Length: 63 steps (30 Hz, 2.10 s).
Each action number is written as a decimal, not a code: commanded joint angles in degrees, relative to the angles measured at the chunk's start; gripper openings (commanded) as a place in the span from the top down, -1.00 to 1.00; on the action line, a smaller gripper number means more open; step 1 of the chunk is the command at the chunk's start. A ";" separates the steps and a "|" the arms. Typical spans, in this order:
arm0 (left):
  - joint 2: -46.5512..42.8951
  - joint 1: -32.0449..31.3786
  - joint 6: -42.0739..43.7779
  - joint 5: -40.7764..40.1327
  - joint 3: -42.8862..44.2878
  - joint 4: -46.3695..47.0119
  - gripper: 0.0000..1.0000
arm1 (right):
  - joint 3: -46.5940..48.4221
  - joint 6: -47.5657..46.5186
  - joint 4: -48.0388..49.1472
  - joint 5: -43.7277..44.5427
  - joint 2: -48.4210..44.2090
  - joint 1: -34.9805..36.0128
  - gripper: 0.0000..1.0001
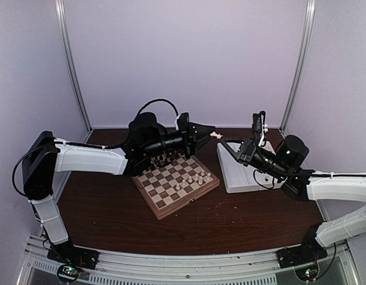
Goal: Set up the chess pieces on the board
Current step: Place the chess piece on the chessboard.
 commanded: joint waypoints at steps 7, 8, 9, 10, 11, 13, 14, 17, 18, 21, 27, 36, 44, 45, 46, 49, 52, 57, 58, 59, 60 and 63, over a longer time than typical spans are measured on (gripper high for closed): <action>-0.34 0.27 -0.34 -0.08 -0.40 3.21 0.79 | 0.00 -0.49 2.12 -1.15 -1.52 -0.36 0.45; -0.36 0.29 -0.33 -0.06 -0.43 3.13 0.79 | 0.11 -0.43 2.03 -1.15 -1.52 -0.41 0.45; -0.28 0.28 -0.32 -0.01 -0.45 3.14 0.79 | 0.35 -0.41 1.89 -1.32 -1.50 -0.44 0.44; -0.31 0.27 -0.32 0.08 -0.43 3.15 0.79 | 0.50 -0.41 1.76 -1.43 -1.44 -0.54 0.43; -0.19 0.26 -0.32 0.10 -0.39 3.15 0.79 | 0.82 -0.52 1.48 -1.58 -1.36 -0.52 0.42; -0.13 0.26 -0.41 0.19 -0.39 3.10 0.78 | 1.00 -0.49 1.15 -1.84 -1.19 -0.60 0.42; -0.08 0.26 -0.41 0.19 -0.39 3.19 0.78 | 1.14 -0.49 1.13 -1.84 -1.14 -0.56 0.44; 0.00 0.27 -0.49 0.36 -0.39 3.37 0.78 | 1.16 -0.42 1.08 -1.76 -0.83 -0.79 0.49; -0.06 0.29 -0.45 0.38 -0.45 3.47 0.79 | 1.24 -0.41 1.17 -1.78 -0.66 -0.79 0.49; 0.00 0.26 -0.43 0.52 -0.43 3.51 0.79 | 1.46 -0.24 1.29 -2.05 -0.08 -0.95 0.48; 0.43 0.09 -0.48 0.78 -0.24 3.24 0.78 | 1.71 0.44 2.72 -2.58 1.38 -1.18 0.50; 0.89 -0.26 -0.67 0.90 0.05 3.38 0.78 | 1.52 1.57 5.78 -3.36 2.59 -1.73 0.57; 0.87 -0.26 -0.59 0.94 -0.12 3.26 0.78 | 1.19 1.46 6.06 -3.52 1.61 -2.20 0.91; 0.88 -0.26 -0.51 0.97 -0.15 3.37 0.77 | 1.20 1.44 5.82 -3.53 1.49 -2.21 0.92; 0.89 -0.26 -0.31 0.99 -0.20 3.38 0.75 | 1.15 1.32 5.53 -3.56 1.35 -2.23 0.93; 0.82 -0.26 0.67 0.92 -0.58 3.40 0.64 | 1.18 0.44 3.94 -3.71 0.60 -2.29 0.96; 0.15 -0.26 2.68 0.65 -1.71 2.62 0.35 | 1.56 -2.25 -1.82 -3.62 -1.14 -2.36 0.97; -4.36 0.29 10.34 -1.45 -5.68 -5.03 -0.01 | 4.33 -10.77 -19.80 -2.00 -6.01 -2.32 0.97; -5.66 0.61 11.91 -2.17 -6.83 -6.79 -0.04 | 5.26 -13.24 -24.46 -1.54 -6.90 -2.31 0.98; -7.00 0.97 13.66 -2.91 -7.84 -8.89 -0.07 | 6.58 -15.46 -29.00 -0.97 -7.86 -2.33 0.97; -8.31 1.37 15.51 -3.68 -8.80 -11.14 -0.08 | 7.75 -17.95 -33.74 -0.24 -8.52 -2.33 0.97; -12.92 2.83 22.14 -6.28 -10.64 -19.75 -0.10 | 11.64 -25.56 -47.18 2.77 -9.82 -2.21 0.98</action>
